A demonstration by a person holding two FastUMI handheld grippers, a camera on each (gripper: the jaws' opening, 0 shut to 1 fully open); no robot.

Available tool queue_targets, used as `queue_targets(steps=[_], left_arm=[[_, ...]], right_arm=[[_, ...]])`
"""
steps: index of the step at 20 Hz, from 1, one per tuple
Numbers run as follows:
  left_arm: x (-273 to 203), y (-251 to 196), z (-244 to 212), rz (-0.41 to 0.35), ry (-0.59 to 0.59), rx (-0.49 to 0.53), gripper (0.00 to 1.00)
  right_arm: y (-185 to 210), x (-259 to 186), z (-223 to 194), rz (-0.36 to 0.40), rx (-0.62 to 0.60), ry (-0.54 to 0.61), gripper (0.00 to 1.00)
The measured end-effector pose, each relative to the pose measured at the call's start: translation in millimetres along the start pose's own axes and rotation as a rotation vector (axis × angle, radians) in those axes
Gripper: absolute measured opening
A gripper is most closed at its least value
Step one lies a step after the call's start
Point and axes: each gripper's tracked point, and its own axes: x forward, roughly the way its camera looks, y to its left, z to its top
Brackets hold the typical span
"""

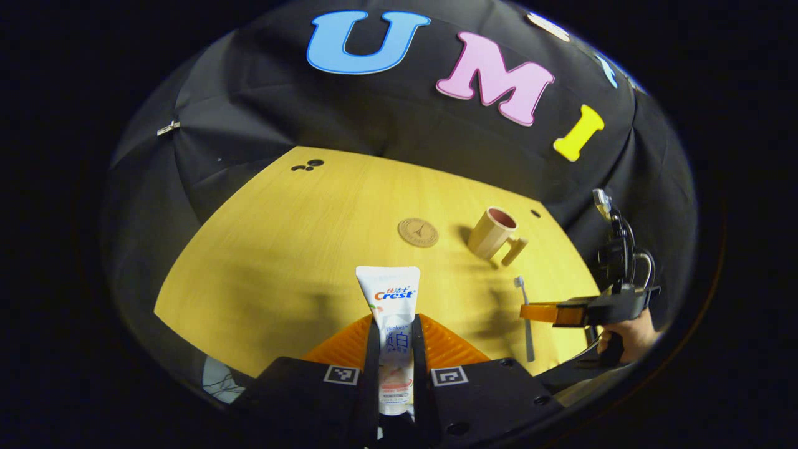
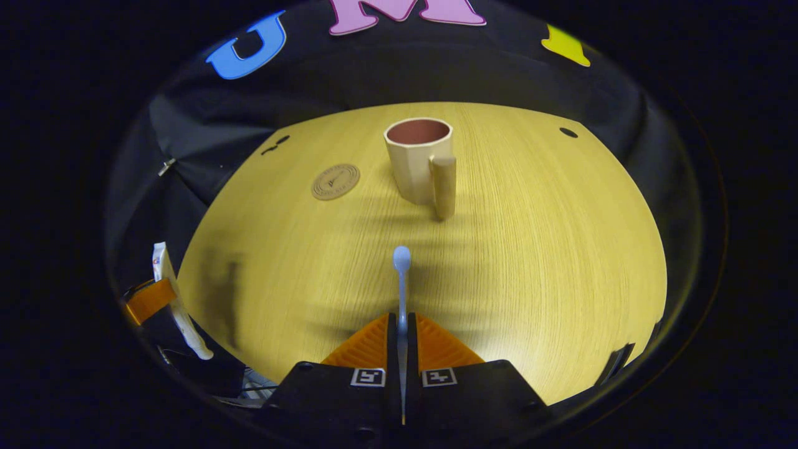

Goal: Put the toothbrush and toothpaste on the desktop into the cup, then pick up the cup and place it on the coaster on the desktop.

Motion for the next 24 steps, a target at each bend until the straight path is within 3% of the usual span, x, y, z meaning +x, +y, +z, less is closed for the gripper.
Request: queue_targets(steps=[2,3,5,6,9,11,12,15,20,24], left_arm=[[4.2,-18.4,20.5,-0.039,-0.052,-0.029,0.23],[7.8,-27.5,32.0,-0.057,-0.079,-0.034,0.28],[15.6,-49.5,56.8,-0.1,-0.138,-0.024,0.23],[21.2,-61.5,67.3,-0.121,-0.164,-0.017,0.27],[38.1,-92.1,97.9,-0.172,-0.237,0.005,0.27],[53.9,-110.0,112.5,-0.196,-0.269,0.014,0.27],[63.1,-121.7,119.0,-0.22,-0.285,0.009,0.32],[83.6,-148.7,143.3,-0.295,-0.352,-0.05,0.27],[119.8,-170.6,186.4,-0.34,-0.461,-0.146,0.27],[154.1,-183.1,206.4,-0.351,-0.523,-0.163,0.27]], right_arm=[[-0.9,-11.4,11.9,0.037,0.003,-0.045,0.06],[-2.4,-15.2,16.0,0.054,0.009,-0.062,0.06],[-5.6,-26.0,24.2,0.085,0.022,-0.09,0.06],[-6.5,-29.3,27.6,0.1,0.027,-0.1,0.06],[-12.5,-42.4,33.5,0.139,0.041,-0.113,0.06],[-20.2,-50.1,35.0,0.152,0.044,-0.113,0.06],[-25.3,-52.6,35.4,0.155,0.042,-0.11,0.06],[-40.5,-55.7,34.4,0.161,0.044,-0.102,0.07],[-51.5,-61.2,34.5,0.195,0.038,-0.094,0.07],[-68.8,-64.7,30.5,0.209,0.018,-0.089,0.06]])
